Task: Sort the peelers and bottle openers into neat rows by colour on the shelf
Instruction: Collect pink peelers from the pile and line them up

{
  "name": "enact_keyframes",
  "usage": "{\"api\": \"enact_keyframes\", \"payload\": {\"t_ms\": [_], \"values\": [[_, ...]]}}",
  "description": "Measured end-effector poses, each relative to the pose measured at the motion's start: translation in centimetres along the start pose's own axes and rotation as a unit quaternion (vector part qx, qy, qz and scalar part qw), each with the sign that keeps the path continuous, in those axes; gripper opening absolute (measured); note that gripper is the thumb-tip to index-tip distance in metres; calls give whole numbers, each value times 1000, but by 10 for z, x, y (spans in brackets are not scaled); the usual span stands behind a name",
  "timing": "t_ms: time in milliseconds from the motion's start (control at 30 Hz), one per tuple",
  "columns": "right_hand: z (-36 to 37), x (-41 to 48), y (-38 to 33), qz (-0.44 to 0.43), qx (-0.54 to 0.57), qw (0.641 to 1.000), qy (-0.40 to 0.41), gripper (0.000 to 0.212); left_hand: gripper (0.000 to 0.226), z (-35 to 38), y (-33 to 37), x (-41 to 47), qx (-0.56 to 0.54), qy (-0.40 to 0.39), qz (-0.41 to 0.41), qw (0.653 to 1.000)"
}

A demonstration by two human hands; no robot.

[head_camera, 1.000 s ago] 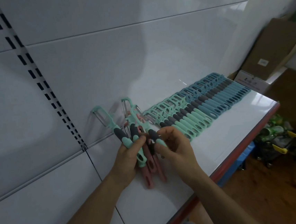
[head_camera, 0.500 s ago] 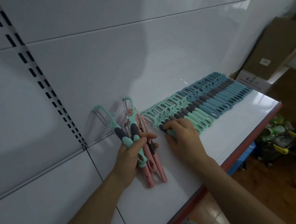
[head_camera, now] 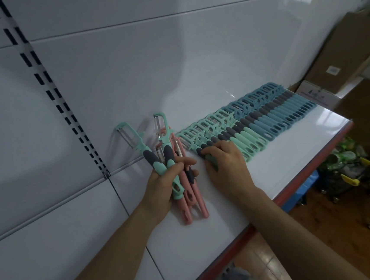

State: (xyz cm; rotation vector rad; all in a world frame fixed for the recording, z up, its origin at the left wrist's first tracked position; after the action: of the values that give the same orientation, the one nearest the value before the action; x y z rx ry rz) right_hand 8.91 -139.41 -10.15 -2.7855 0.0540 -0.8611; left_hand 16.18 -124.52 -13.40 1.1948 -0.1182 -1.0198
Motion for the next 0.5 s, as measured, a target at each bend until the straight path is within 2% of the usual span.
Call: {"api": "enact_keyframes", "payload": {"t_ms": [100,233,300,367,433,500], "values": [[-13,3,-10,-2,16,999,38,17,19,0,0,0,-3,7,2,1000],[-41,4,-42,-12,137,982,125,6,21,3,2,1,-11,15,8,1000],[-42,4,-61,-27,209,971,112,16,19,1,2,0,-25,22,7,999],[-35,4,-76,-46,265,960,70,38,27,3,1,-1,-36,3,8,999],[-24,4,-80,-29,307,951,31,55,31,6,3,-4,-45,-17,2,999],[-18,5,-76,8,310,951,13,58,41,10,4,-4,-67,-53,-14,996]]}}
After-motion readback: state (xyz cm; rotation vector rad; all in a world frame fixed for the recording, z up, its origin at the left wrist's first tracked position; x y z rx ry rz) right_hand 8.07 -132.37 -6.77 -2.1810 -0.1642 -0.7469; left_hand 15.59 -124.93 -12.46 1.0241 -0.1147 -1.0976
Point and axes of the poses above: each hand's wrist, its own x-axis towards the middle knuckle, its own z-axis out of the palm, y = z × x, the point moved 7 cm from there along x, towards the middle knuckle, and after that the axes turned 15 degrees about -z, right-handed, at the moved point
